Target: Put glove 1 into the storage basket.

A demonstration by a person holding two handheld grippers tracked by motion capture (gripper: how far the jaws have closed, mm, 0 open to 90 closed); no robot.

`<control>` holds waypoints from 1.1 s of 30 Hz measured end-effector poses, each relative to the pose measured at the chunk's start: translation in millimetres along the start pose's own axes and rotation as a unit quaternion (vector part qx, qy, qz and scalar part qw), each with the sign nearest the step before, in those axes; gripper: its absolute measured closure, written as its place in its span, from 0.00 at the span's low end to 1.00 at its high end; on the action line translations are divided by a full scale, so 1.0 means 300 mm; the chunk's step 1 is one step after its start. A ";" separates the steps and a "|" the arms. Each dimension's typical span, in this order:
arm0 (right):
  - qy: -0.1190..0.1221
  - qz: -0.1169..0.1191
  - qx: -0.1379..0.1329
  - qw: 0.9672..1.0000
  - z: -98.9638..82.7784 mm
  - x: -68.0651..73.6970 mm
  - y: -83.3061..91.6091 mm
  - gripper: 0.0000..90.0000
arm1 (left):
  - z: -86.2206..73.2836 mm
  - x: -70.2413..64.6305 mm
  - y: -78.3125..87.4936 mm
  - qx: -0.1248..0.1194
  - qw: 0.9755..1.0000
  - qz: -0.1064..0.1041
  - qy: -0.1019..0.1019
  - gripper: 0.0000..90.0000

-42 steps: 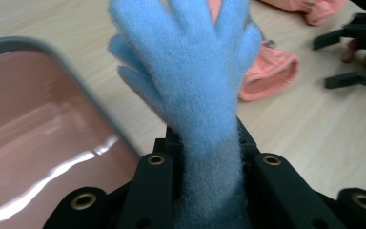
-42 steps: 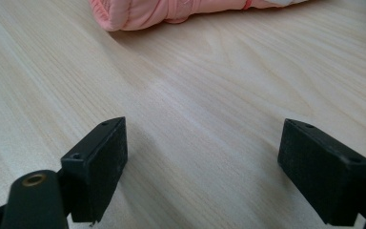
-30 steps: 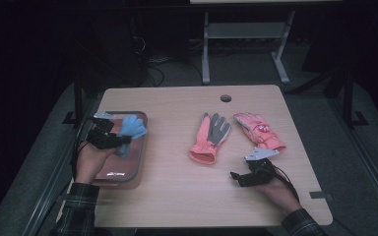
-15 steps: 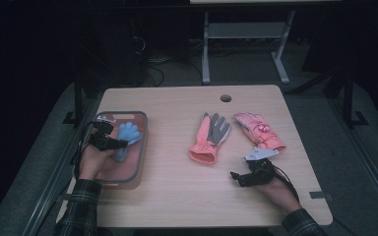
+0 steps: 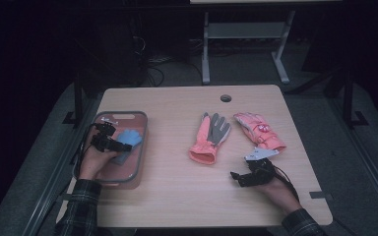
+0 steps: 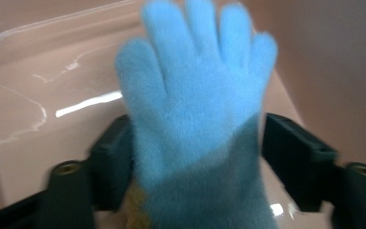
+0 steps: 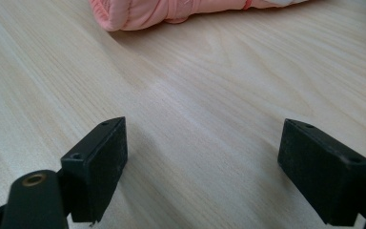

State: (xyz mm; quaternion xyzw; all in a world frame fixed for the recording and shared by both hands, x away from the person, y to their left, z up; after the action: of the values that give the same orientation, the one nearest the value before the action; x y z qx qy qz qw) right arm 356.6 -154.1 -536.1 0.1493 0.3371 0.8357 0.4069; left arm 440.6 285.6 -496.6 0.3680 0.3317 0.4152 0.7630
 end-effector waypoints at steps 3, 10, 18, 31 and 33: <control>-0.002 0.001 0.002 1.000 -0.001 0.001 0.001 0.18 | 0.016 -0.005 0.038 -0.017 1.000 0.008 -0.006 0.21; -0.002 0.001 0.002 1.000 -0.001 0.002 0.001 0.18 | 0.070 -0.101 0.118 -0.065 0.997 -0.020 -0.034 0.21; -0.002 0.001 0.002 1.000 -0.001 0.001 0.001 0.18 | 0.118 -0.271 0.145 -0.090 0.990 -0.075 -0.075 0.21; -0.003 -0.001 0.004 1.000 -0.001 -0.002 -0.002 0.15 | 0.115 -0.552 0.095 -0.079 0.977 -0.138 -0.140 0.21; -0.001 -0.002 0.003 1.000 0.000 -0.002 -0.002 0.15 | 0.109 -0.590 0.082 -0.077 0.975 -0.144 -0.149 0.21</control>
State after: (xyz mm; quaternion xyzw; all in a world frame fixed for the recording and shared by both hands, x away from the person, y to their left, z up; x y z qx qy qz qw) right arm 357.4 -154.4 -536.6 0.1513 0.3396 0.8337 0.4083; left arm 380.5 130.5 -423.9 0.3143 0.2312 0.2653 0.8817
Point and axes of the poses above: each handheld gripper's, and its own axes: y roughly backward along the jaws, z roughly out of its top, x roughly to its left, the point moved 8 cm from there along -y, roughly forward along the jaws, and after that the axes turned 5 degrees about -z, right-handed, at the moved point
